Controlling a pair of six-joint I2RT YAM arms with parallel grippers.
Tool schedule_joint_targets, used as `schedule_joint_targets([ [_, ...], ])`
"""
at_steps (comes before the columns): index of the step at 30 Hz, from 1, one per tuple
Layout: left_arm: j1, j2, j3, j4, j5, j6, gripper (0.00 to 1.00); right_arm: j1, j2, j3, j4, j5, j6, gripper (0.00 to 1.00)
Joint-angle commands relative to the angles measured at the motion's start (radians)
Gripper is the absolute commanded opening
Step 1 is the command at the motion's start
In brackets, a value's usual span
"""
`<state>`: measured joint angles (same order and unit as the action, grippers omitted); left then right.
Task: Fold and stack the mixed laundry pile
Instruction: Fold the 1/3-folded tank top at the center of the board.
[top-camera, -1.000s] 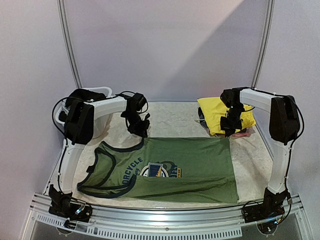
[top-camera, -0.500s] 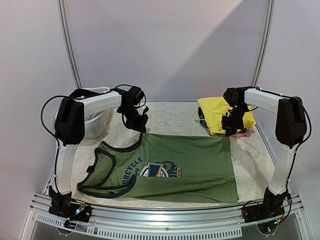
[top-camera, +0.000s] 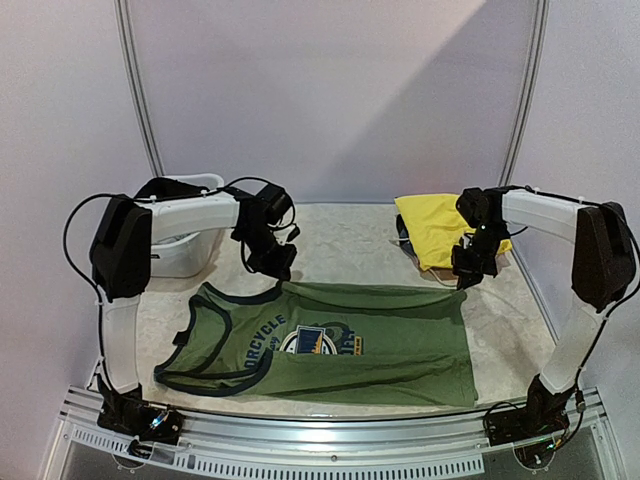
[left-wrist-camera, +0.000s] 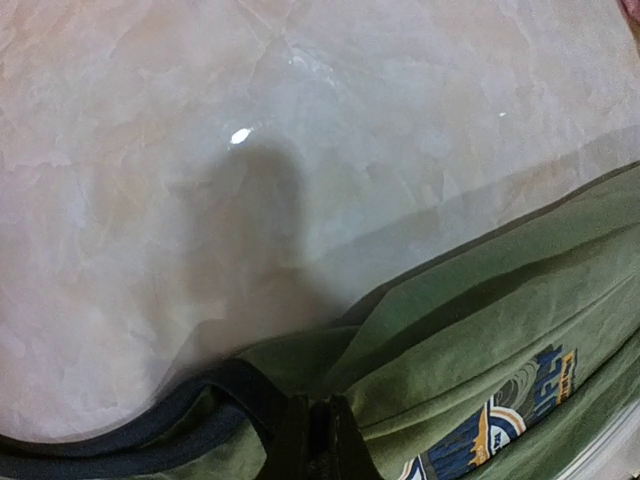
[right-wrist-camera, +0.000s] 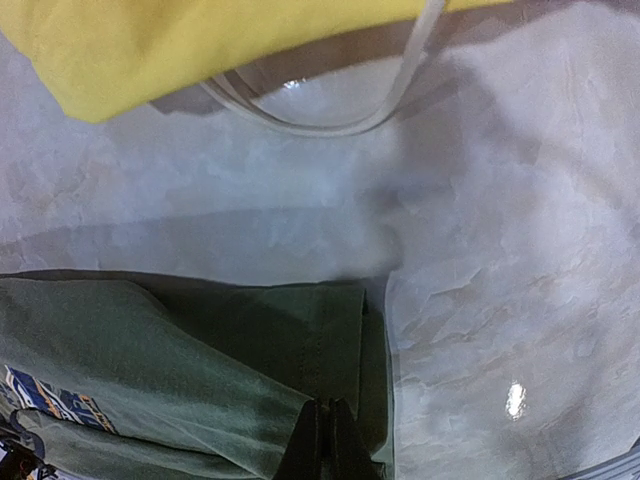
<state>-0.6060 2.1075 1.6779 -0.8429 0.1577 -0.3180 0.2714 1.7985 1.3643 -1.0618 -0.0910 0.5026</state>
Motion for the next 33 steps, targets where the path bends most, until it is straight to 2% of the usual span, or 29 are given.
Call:
schedule_joint_targets([
  [1,-0.035,-0.057,-0.064,0.051,-0.044,-0.006,0.00,0.011,-0.055,-0.055,0.036,-0.009,0.019,0.00],
  [7,-0.079,-0.090,-0.138,0.081,-0.100,-0.019,0.00,0.029,-0.073,-0.128,0.074,-0.026,0.019,0.00],
  [13,-0.126,-0.134,-0.250,0.133,-0.118,-0.045,0.12,0.032,-0.093,-0.206,0.096,-0.018,0.036,0.01],
  [18,-0.174,-0.187,-0.303,0.129,-0.154,-0.071,0.27,0.032,-0.124,-0.245,0.094,-0.023,0.054,0.27],
  [19,-0.181,-0.204,-0.318,0.128,-0.155,-0.082,0.29,0.032,-0.137,-0.248,0.088,-0.021,0.056,0.29],
  [22,-0.186,-0.270,-0.364,0.124,-0.216,-0.113,0.33,0.032,-0.181,-0.254,0.061,-0.021,0.059,0.29],
  [27,-0.186,-0.350,-0.391,0.102,-0.244,-0.135,0.33,0.032,-0.247,-0.235,0.041,-0.033,0.055,0.28],
  [30,-0.185,-0.360,-0.381,0.077,-0.269,-0.171,0.34,0.032,-0.241,-0.228,0.084,-0.084,0.036,0.24],
  [33,-0.161,-0.378,-0.386,0.021,-0.306,-0.264,0.31,0.041,-0.210,-0.213,0.134,-0.150,0.018,0.20],
])
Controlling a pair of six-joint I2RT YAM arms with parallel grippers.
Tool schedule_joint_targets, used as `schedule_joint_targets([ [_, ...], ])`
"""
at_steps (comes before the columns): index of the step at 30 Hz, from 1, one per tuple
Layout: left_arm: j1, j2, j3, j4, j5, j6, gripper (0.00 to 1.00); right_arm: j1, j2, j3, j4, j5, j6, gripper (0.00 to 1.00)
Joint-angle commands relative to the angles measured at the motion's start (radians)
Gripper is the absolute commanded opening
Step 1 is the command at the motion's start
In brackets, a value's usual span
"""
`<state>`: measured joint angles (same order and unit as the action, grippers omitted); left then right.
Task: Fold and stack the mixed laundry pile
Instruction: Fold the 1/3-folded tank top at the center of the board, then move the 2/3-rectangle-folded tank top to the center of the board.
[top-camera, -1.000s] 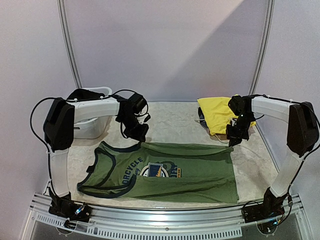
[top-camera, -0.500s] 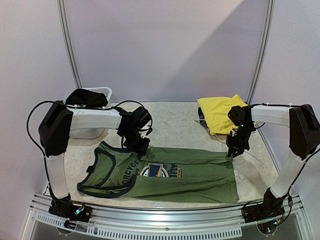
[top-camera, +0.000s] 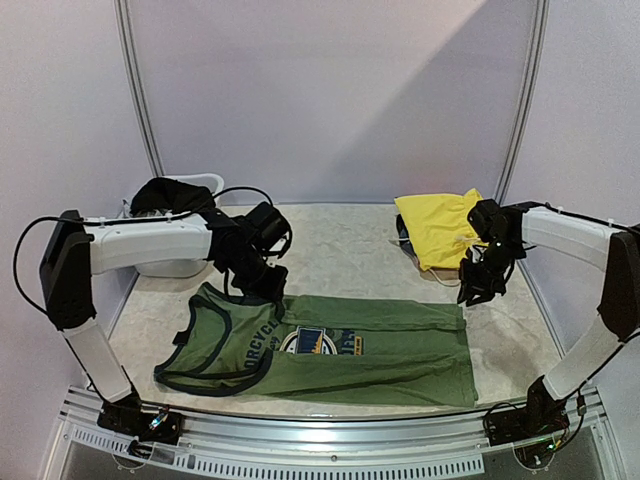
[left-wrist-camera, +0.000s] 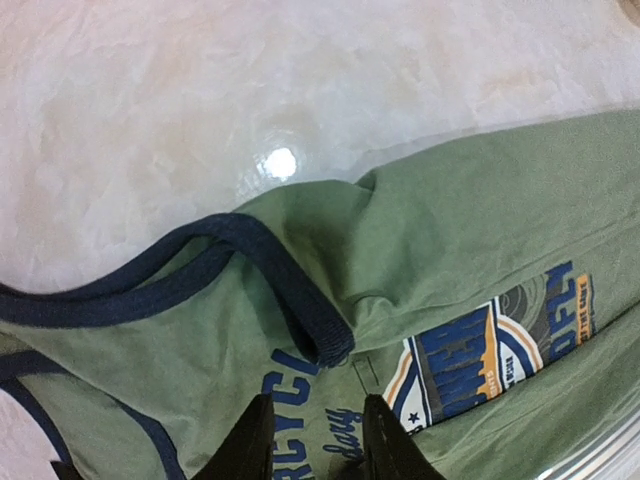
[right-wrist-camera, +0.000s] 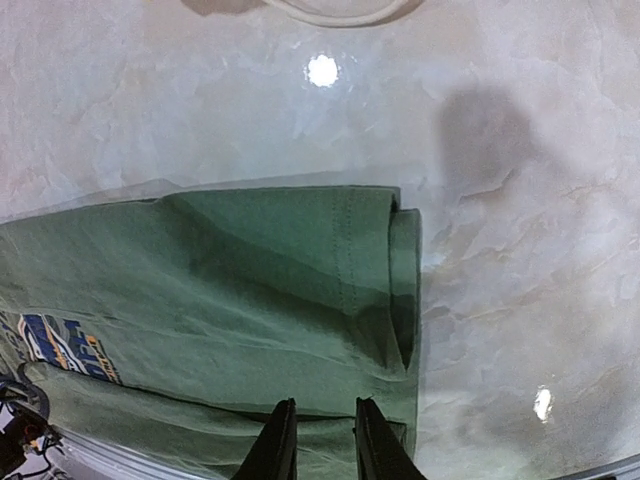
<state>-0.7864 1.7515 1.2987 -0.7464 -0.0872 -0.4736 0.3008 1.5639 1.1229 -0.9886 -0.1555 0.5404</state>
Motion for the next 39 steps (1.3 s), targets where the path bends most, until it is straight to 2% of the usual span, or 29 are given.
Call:
schedule_joint_targets([
  [1,0.031,-0.040,-0.025,-0.083,-0.063,-0.148,0.31,0.020,0.033,0.039,0.070,-0.099,-0.025,0.20],
  [7,0.047,-0.187,-0.230,-0.118,-0.087,-0.332,0.32,0.085,0.117,0.103,0.146,-0.180,-0.074,0.20],
  [11,0.048,-0.262,-0.377,-0.057,-0.048,-0.356,0.30,0.121,0.195,0.155,0.180,-0.219,-0.095,0.19],
  [15,0.055,-0.232,-0.418,0.000,-0.014,-0.332,0.29,0.135,0.273,0.191,0.202,-0.233,-0.099,0.18],
  [20,0.079,-0.088,-0.400,0.013,-0.005,-0.313,0.25,0.135,0.353,0.201,0.169,-0.141,-0.090,0.17],
  [24,0.091,-0.014,-0.360,0.034,0.001,-0.271,0.25,0.136,0.379,0.140,0.168,-0.086,-0.059,0.17],
  [32,0.136,0.136,-0.213,0.002,-0.003,-0.170,0.25,0.128,0.352,-0.001,0.182,-0.005,0.019,0.17],
  [36,0.166,0.209,-0.093,-0.051,0.003,-0.123,0.25,0.076,0.336,-0.028,0.152,0.051,0.037,0.17],
  [39,0.167,0.193,-0.040,-0.116,-0.009,-0.120,0.25,0.058,0.307,-0.011,0.129,0.076,0.027,0.17],
])
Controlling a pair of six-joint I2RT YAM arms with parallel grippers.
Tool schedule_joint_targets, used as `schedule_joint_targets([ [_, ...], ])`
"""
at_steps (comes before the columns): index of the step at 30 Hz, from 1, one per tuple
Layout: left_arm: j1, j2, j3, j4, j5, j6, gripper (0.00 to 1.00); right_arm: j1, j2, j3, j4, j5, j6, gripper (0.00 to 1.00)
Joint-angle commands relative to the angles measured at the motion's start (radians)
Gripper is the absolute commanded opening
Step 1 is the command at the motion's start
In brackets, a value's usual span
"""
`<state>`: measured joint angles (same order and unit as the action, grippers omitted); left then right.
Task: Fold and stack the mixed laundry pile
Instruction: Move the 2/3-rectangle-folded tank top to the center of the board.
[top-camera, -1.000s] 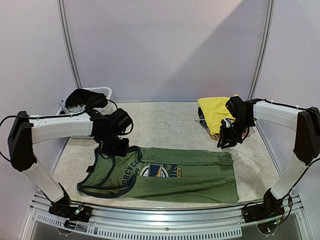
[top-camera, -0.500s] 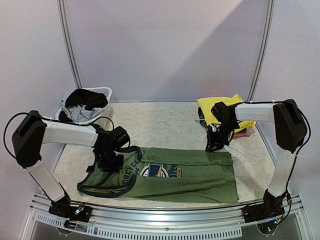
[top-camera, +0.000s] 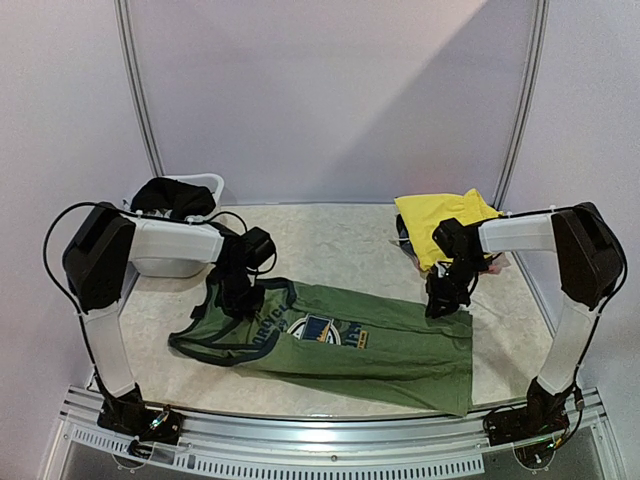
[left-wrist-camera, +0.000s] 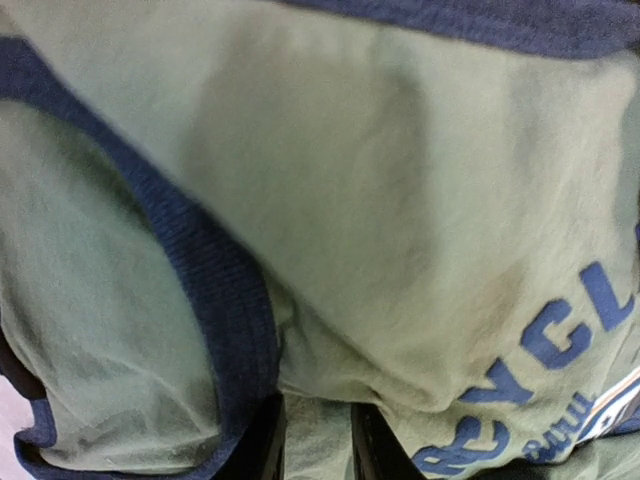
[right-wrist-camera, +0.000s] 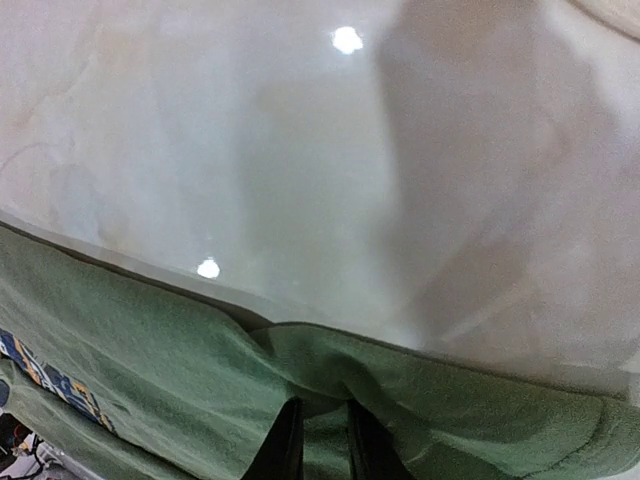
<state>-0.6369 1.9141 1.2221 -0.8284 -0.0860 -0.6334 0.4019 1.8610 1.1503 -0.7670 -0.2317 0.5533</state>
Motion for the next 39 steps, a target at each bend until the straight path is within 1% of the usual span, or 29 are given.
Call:
schedule_joint_targets([
  [1,0.017,-0.003,0.029,-0.045,-0.013,0.028,0.27,-0.043,0.005,-0.023,-0.101,0.153,0.006,0.17],
  [3,0.018,-0.084,0.003,-0.066,-0.026,0.001,0.35,-0.043,-0.004,0.005,-0.105,0.126,-0.013,0.17],
  [5,0.021,-0.173,-0.020,-0.113,-0.068,-0.029,0.49,-0.043,-0.016,0.033,-0.096,0.087,-0.031,0.17],
  [6,0.025,-0.216,-0.033,-0.138,-0.081,-0.047,0.54,-0.042,-0.020,0.048,-0.097,0.070,-0.039,0.18],
  [7,0.032,-0.253,-0.050,-0.157,-0.087,-0.062,0.58,-0.042,-0.024,0.065,-0.103,0.064,-0.046,0.18],
  [9,0.052,-0.331,-0.091,-0.191,-0.093,-0.088,0.61,-0.041,-0.027,0.112,-0.126,0.059,-0.054,0.19],
  [14,0.116,-0.506,-0.241,-0.228,-0.099,-0.169,0.59,-0.041,-0.033,0.227,-0.190,0.060,-0.073,0.20],
  [17,0.179,-0.591,-0.347,-0.182,-0.070,-0.231,0.58,-0.042,-0.038,0.277,-0.220,0.062,-0.078,0.22],
  [20,0.269,-0.682,-0.459,-0.123,-0.009,-0.292,0.57,-0.041,-0.055,0.305,-0.240,0.053,-0.076,0.26],
  [24,0.362,-0.793,-0.554,-0.084,0.022,-0.325,0.57,-0.042,-0.091,0.311,-0.259,0.048,-0.071,0.30],
  [27,0.424,-0.803,-0.595,-0.070,0.052,-0.328,0.57,-0.042,-0.116,0.295,-0.264,0.043,-0.069,0.36],
  [30,0.460,-0.797,-0.633,-0.013,0.078,-0.340,0.58,-0.041,-0.150,0.274,-0.263,0.042,-0.069,0.47],
  [31,0.472,-0.797,-0.642,0.007,0.103,-0.351,0.57,-0.041,-0.163,0.266,-0.264,0.041,-0.067,0.48],
  [33,0.492,-0.796,-0.652,0.055,0.120,-0.366,0.57,-0.042,-0.177,0.255,-0.267,0.039,-0.067,0.49],
  [39,0.521,-0.787,-0.640,0.131,0.151,-0.377,0.54,-0.041,-0.207,0.223,-0.268,0.035,-0.066,0.49],
])
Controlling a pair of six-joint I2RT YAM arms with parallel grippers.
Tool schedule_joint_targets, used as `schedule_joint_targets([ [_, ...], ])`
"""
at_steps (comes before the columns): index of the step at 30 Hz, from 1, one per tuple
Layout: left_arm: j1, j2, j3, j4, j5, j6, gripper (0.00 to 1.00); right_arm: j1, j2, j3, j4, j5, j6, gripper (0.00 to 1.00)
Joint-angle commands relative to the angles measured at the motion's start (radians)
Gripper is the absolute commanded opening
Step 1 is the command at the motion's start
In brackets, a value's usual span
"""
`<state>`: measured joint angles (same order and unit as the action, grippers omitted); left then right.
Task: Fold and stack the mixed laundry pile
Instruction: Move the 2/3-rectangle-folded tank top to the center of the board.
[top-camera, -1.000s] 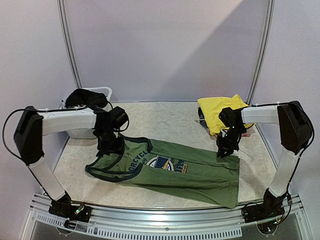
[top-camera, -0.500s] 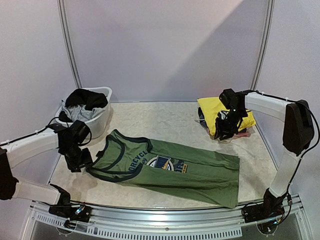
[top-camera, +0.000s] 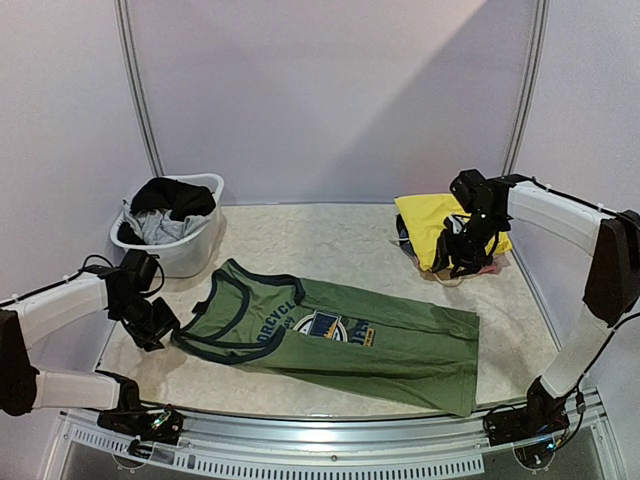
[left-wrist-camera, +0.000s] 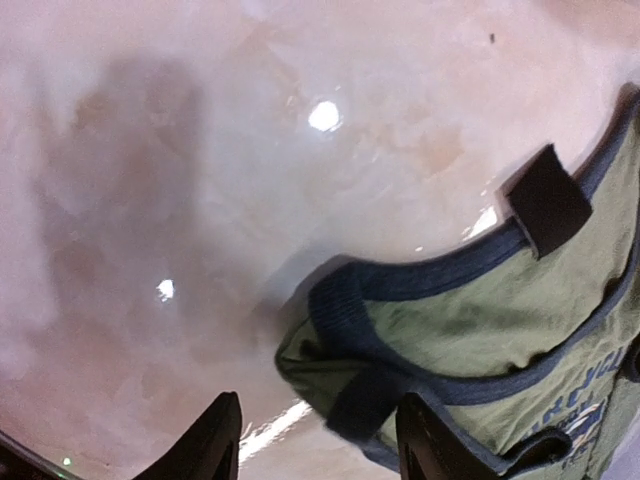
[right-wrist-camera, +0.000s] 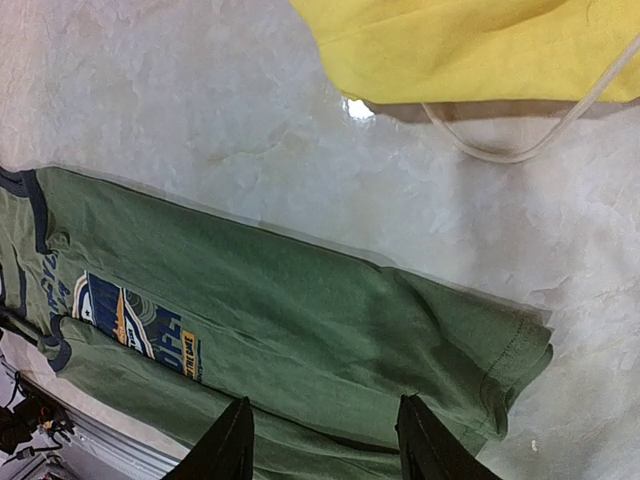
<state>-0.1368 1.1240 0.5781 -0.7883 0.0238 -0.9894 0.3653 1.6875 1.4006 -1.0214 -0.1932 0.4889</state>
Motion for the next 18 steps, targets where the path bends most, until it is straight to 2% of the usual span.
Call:
schedule_joint_targets([
  [1,0.020,-0.002,0.006,0.093,0.041,-0.022,0.54,-0.005,-0.037,-0.032,-0.013,-0.003,-0.001,0.49],
  [6,0.022,-0.040,0.011,0.054,0.025,-0.058,0.61,-0.005,-0.048,-0.050,-0.008,-0.004,0.004,0.50],
  [13,0.023,-0.011,-0.011,0.029,0.031,-0.098,0.60,-0.005,-0.044,-0.045,-0.006,-0.008,0.008,0.50],
  [18,0.022,0.035,-0.009,0.090,0.058,-0.096,0.50,-0.006,-0.040,-0.044,-0.006,-0.006,0.008,0.50],
])
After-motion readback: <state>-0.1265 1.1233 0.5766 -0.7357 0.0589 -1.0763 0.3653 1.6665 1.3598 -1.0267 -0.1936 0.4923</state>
